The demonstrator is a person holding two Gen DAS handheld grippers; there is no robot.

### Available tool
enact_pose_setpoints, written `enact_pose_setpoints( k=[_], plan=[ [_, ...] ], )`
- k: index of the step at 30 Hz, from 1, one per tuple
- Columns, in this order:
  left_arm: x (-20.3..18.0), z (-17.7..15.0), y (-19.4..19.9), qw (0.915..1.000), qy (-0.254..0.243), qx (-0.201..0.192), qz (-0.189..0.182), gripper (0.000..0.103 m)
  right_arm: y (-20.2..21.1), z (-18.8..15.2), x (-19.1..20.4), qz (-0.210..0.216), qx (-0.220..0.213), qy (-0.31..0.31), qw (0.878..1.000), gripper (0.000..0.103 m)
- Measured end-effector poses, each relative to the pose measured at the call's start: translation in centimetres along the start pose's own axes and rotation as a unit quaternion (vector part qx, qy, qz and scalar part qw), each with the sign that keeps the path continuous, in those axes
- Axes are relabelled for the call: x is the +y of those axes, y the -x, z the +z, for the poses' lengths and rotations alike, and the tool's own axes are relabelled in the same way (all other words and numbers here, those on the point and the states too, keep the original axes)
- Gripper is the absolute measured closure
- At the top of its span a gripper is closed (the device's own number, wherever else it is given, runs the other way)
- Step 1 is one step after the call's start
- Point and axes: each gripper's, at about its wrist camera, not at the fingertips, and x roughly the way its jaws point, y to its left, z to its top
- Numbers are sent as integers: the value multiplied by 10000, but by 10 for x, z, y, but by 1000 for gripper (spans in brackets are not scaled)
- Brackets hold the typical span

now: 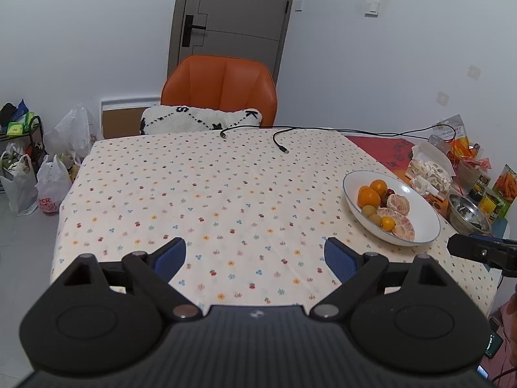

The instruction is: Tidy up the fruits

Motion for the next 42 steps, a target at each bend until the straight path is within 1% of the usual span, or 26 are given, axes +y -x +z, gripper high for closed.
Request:
enact_pose_setpoints(
  k=[9, 17, 42],
  plan=[
    [-4, -7, 8, 9999, -52, 108, 97, 12, 12, -9, 0, 12, 50, 2, 10000, 0],
    [-2, -11, 9, 9996, -3, 218, 191, 12, 13, -10, 4, 71, 89, 89, 9999, 0],
    [-10, -12, 6, 9994, -153, 251, 153, 12, 11, -13, 3, 74, 94, 63, 9999, 0]
  ],
)
